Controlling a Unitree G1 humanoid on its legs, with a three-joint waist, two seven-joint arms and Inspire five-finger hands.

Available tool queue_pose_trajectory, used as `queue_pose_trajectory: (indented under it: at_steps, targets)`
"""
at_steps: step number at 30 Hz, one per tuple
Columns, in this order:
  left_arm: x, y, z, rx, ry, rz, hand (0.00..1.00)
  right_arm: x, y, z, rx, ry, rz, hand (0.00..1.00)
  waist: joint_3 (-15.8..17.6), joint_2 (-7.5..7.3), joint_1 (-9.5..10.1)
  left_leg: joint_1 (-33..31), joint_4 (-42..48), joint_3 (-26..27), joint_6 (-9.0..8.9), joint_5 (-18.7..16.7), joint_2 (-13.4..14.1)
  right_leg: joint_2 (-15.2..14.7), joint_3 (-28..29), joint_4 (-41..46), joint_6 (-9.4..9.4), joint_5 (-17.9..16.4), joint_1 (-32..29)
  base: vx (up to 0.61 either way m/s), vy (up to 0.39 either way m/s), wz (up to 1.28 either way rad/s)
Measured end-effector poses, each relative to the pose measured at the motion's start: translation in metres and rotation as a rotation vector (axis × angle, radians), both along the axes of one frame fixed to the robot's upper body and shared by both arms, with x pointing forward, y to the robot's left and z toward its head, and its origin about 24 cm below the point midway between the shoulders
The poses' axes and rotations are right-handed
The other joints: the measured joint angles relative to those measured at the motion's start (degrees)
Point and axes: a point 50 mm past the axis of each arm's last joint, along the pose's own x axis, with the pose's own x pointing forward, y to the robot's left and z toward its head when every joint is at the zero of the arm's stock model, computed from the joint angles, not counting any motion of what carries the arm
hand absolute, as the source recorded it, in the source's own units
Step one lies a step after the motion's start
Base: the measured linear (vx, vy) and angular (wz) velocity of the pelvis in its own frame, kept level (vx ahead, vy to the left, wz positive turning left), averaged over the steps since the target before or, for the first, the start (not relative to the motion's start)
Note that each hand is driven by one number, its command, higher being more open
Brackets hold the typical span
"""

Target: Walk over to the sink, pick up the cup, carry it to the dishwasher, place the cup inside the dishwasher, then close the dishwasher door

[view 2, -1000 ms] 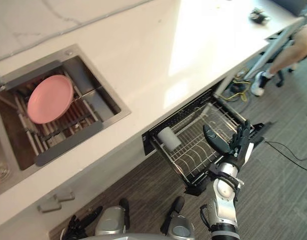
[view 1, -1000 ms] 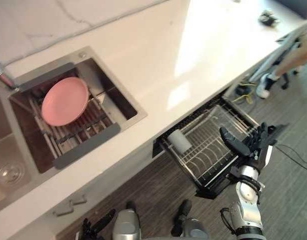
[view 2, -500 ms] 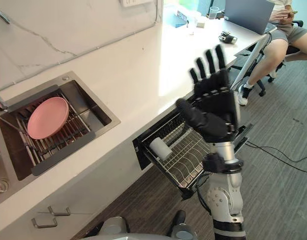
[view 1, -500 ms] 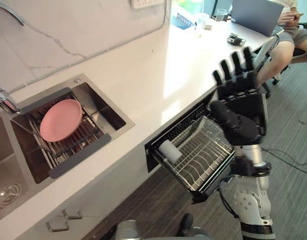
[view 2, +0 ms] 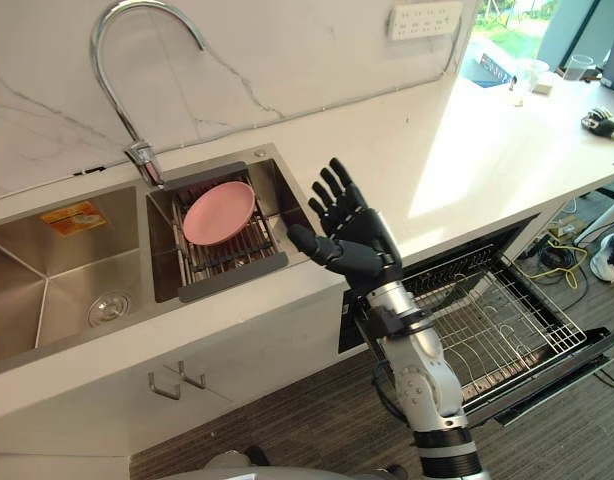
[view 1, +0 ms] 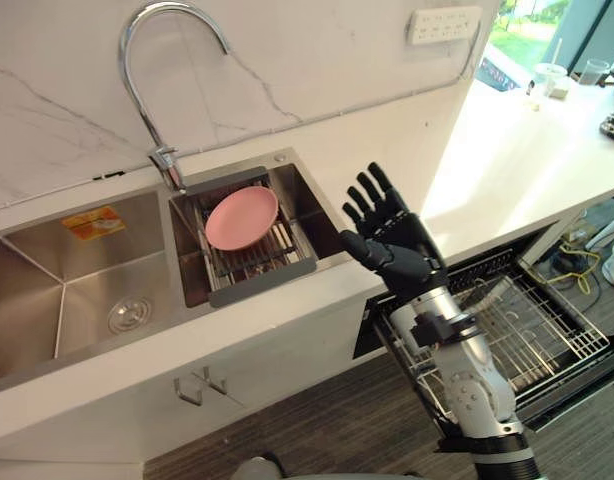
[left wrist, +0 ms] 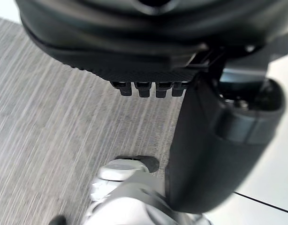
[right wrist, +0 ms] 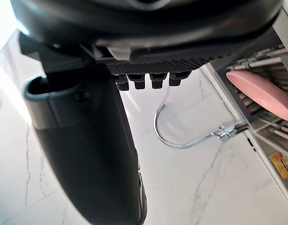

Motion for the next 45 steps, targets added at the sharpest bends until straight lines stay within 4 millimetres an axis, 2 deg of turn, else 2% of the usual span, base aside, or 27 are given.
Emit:
queue_pose_trajectory:
  at_steps: [2, 5, 6, 7, 8, 9, 10, 11, 12, 13, 14, 16, 17, 19, 23, 24, 27, 31, 33, 35, 37, 38, 39, 40, 41, 42, 45]
  targets:
    - [0.003, 0.004, 0.001, 0.009, -0.012, -0.031, 1.00, 0.000, -0.001, -0.004, 0.011, 0.026, -0.024, 1.00, -0.6, -0.65, -0.06, 0.4, -3.4, -1.3, 0.77, 1.3, -2.3, -2.2, -0.8, 2.8, 0.18, -1.7, -0.9, 0.00, 0.196, 0.36]
    - [0.011, 0.007, 0.002, 0.010, -0.035, -0.069, 1.00, 0.001, -0.007, -0.010, 0.023, 0.046, -0.080, 1.00, -1.0, -1.53, 0.02, -1.4, -3.9, -4.1, 1.49, 1.9, -4.0, -5.6, -2.5, 9.1, -2.28, -4.2, -2.6, 0.05, 0.116, 0.52]
    - [0.013, 0.008, 0.003, 0.012, -0.039, -0.086, 1.00, 0.002, -0.013, -0.012, 0.019, 0.048, -0.121, 1.00, -0.8, -1.98, -0.13, -2.0, -3.7, -6.4, 1.91, 1.9, -4.2, -7.0, -1.0, 12.8, -4.36, -3.9, -3.1, 0.06, 0.041, 0.79]
    - [0.014, 0.010, 0.003, 0.018, -0.039, -0.105, 1.00, 0.001, -0.018, -0.013, 0.018, 0.052, -0.146, 1.00, -0.8, -2.00, -0.31, -2.2, -3.4, -8.0, 1.97, 1.9, -4.2, -7.3, 2.0, 14.8, -6.08, -3.6, -3.5, 0.12, 0.053, 1.24]
    - [0.014, 0.012, 0.004, 0.021, -0.036, -0.142, 1.00, 0.000, -0.030, -0.018, 0.018, 0.066, -0.220, 1.00, -0.7, -2.21, -0.54, -2.3, -2.5, -11.6, 2.39, 1.8, -4.0, -7.7, 9.5, 19.3, -8.81, -1.9, -4.2, 0.17, 0.041, 1.41]
    - [0.015, 0.013, 0.004, 0.023, -0.036, -0.173, 1.00, -0.003, -0.042, -0.020, 0.025, 0.077, -0.297, 1.00, -1.0, -1.88, -0.47, -2.4, -2.0, -14.9, 3.51, 1.2, -3.0, -7.1, 16.4, 24.0, -9.46, -2.0, -6.2, 0.21, -0.005, 1.36]
    - [0.015, 0.015, 0.005, 0.029, -0.029, -0.181, 1.00, -0.004, -0.042, -0.020, 0.035, 0.080, -0.311, 1.00, -0.8, -1.77, -0.47, -2.5, -1.8, -16.1, 3.65, 1.1, -2.3, -5.4, 19.3, 25.0, -6.46, -5.9, -7.0, 0.19, -0.054, 1.07]
    - [0.011, 0.018, 0.004, 0.032, -0.006, -0.191, 1.00, -0.004, -0.041, -0.020, 0.050, 0.074, -0.315, 1.00, -0.7, -1.72, -0.59, -2.8, -1.4, -18.2, 3.67, 1.0, -0.8, -1.2, 23.2, 25.0, -4.28, -13.1, -8.5, 0.13, -0.074, 0.83]
    - [0.006, 0.021, 0.004, 0.030, 0.015, -0.193, 1.00, -0.005, -0.040, -0.017, 0.082, 0.065, -0.304, 1.00, -0.6, -2.07, -0.59, -2.5, -1.3, -19.9, 3.38, 0.8, -0.2, 2.6, 27.0, 24.8, -3.18, -16.0, -10.8, 0.13, -0.068, 0.76]
    - [0.006, 0.023, 0.004, 0.031, 0.018, -0.193, 1.00, -0.005, -0.040, -0.016, 0.105, 0.061, -0.299, 1.00, -0.6, -2.34, -0.67, -2.2, -1.3, -20.3, 3.25, 0.9, -0.2, 3.8, 28.4, 24.4, -2.81, -16.4, -11.6, 0.13, -0.069, 0.70]
    - [0.003, 0.026, 0.004, 0.034, 0.028, -0.215, 1.00, -0.007, -0.040, -0.014, 0.141, 0.055, -0.293, 1.00, -0.8, -2.96, -0.86, -1.6, -1.1, -20.8, 2.45, 1.3, -0.9, 5.1, 30.0, 22.5, -2.52, -16.1, -12.5, 0.15, -0.100, 0.58]
    - [0.000, 0.034, 0.006, 0.047, 0.039, -0.233, 1.00, -0.010, -0.038, -0.008, 0.153, 0.025, -0.281, 1.00, -1.4, -5.53, -0.93, -0.7, -0.5, -21.5, 1.66, 0.3, -3.6, 5.2, 30.4, 17.0, -2.42, -8.5, -13.6, 0.12, -0.126, 0.32]
    - [-0.001, 0.034, 0.006, 0.047, 0.046, -0.231, 1.00, -0.012, -0.038, -0.006, 0.152, 0.008, -0.272, 1.00, -1.9, -5.67, -0.78, -0.7, 0.0, -21.2, 0.77, -0.9, -3.9, 4.8, 30.7, 15.3, -0.95, -10.1, -12.6, 0.11, -0.128, -0.09]
    - [0.000, 0.032, 0.005, 0.043, 0.039, -0.230, 1.00, -0.013, -0.038, -0.001, 0.153, -0.011, -0.272, 1.00, -2.1, -5.44, -0.91, -1.5, 0.4, -20.1, 0.06, -1.4, -3.0, 6.5, 31.2, 11.1, -0.56, -10.2, -11.9, 0.09, -0.113, -0.31]
    - [0.000, 0.027, 0.004, 0.036, 0.036, -0.248, 1.00, -0.020, -0.059, -0.007, 0.136, 0.008, -0.353, 1.00, -1.5, -3.54, -1.79, 1.7, -1.7, -19.6, -1.05, -1.1, -1.2, 9.0, 30.8, 8.3, -0.21, -10.1, -8.5, 0.09, -0.087, -0.11]
    - [0.000, 0.012, 0.001, 0.002, 0.033, -0.262, 1.00, -0.028, -0.064, -0.011, 0.110, 0.000, -0.337, 1.00, -3.2, -0.81, -2.99, 4.3, -3.8, -19.9, -1.81, -1.1, -1.2, 9.8, 31.1, 5.5, -0.04, -10.0, -5.4, 0.05, -0.027, -0.01]
    - [0.000, 0.012, 0.001, 0.002, 0.033, -0.262, 1.00, -0.028, -0.064, -0.011, 0.110, 0.000, -0.337, 1.00, -3.2, -0.81, -2.99, 4.3, -3.8, -19.9, -1.81, -1.1, -1.2, 9.8, 31.1, 5.5, -0.04, -10.0, -5.4, 0.00, 0.000, 0.04]
    - [0.002, 0.010, 0.000, -0.014, 0.017, -0.255, 1.00, -0.028, -0.066, -0.012, 0.115, 0.010, -0.352, 1.00, -3.6, -1.28, -2.79, 0.3, 1.7, -20.8, -0.72, -1.0, -2.0, 7.6, 29.4, 9.9, 0.05, -9.9, -7.6, -0.02, 0.018, 0.27]
    - [0.001, 0.009, 0.000, -0.041, 0.004, -0.222, 1.00, -0.025, -0.064, -0.014, 0.121, 0.024, -0.348, 1.00, -3.0, -1.47, -2.60, 0.2, 2.8, -21.0, 0.18, -1.7, -2.6, 5.5, 28.8, 17.0, -0.83, -12.9, -10.0, -0.09, 0.028, 0.26]
    - [0.001, 0.012, 0.000, -0.087, -0.015, -0.130, 1.00, -0.017, -0.055, -0.024, 0.123, 0.081, -0.327, 1.00, -1.5, -3.08, -1.41, 2.6, 3.1, -21.1, 0.37, -2.0, -4.0, 2.4, 29.8, 25.8, -2.03, -15.4, -12.2, -0.17, 0.007, -0.06]
    - [0.004, 0.014, 0.001, -0.127, -0.037, -0.060, 1.00, -0.012, -0.050, -0.025, 0.145, 0.104, -0.323, 1.00, -0.4, -3.36, -1.11, 2.8, 3.3, -21.8, 1.26, -3.1, -4.3, 1.6, 30.5, 26.1, -1.83, -16.4, -12.0, -0.19, -0.036, 0.01]
    - [0.012, 0.023, 0.003, -0.151, -0.063, -0.007, 1.00, -0.009, -0.050, -0.022, 0.174, 0.111, -0.337, 1.00, 0.8, -5.60, -1.09, 2.2, 2.3, -23.5, 1.27, -3.1, -5.6, 1.6, 31.4, 22.8, 0.44, -19.0, -10.6, -0.20, -0.043, 0.33]
    - [0.017, 0.027, 0.004, -0.169, -0.076, 0.019, 1.00, -0.009, -0.053, -0.025, 0.183, 0.129, -0.367, 1.00, 0.8, -6.28, -1.21, 3.5, -0.3, -24.4, 0.68, -2.6, -6.4, 2.0, 30.4, 20.8, 0.56, -18.8, -10.6, -0.14, -0.031, 0.39]
    - [0.023, 0.026, 0.005, -0.194, -0.097, 0.042, 1.00, -0.008, -0.056, -0.024, 0.198, 0.135, -0.388, 1.00, 1.2, -6.29, -1.37, 2.6, 2.1, -24.4, 0.58, -2.6, -6.2, 2.1, 30.3, 20.2, 0.47, -18.4, -10.8, 0.05, -0.005, 0.26]
    - [0.026, 0.017, 0.004, -0.253, -0.121, 0.073, 1.00, -0.008, -0.062, -0.022, 0.189, 0.138, -0.421, 1.00, 1.8, -4.13, -1.30, 3.4, 3.8, -25.1, 0.41, -3.9, -4.6, 4.8, 29.9, 18.6, 0.10, -17.1, -10.6, 0.09, 0.041, 0.04]
    - [0.030, 0.013, 0.004, -0.285, -0.142, 0.099, 1.00, -0.008, -0.061, -0.025, 0.201, 0.161, -0.447, 1.00, 2.7, -4.01, -0.86, 5.1, 0.2, -24.9, 0.10, -2.9, -4.6, 5.2, 30.2, 17.7, -0.27, -15.5, -10.1, 0.04, 0.026, -0.03]
    - [0.034, 0.007, 0.004, -0.314, -0.182, 0.124, 1.00, -0.011, -0.057, -0.029, 0.170, 0.175, -0.456, 1.00, 3.3, -3.28, -1.02, 5.3, -1.5, -24.3, 0.43, -2.4, -3.1, 8.0, 29.7, 11.8, -0.73, -12.4, -7.8, -0.07, -0.011, -0.11]
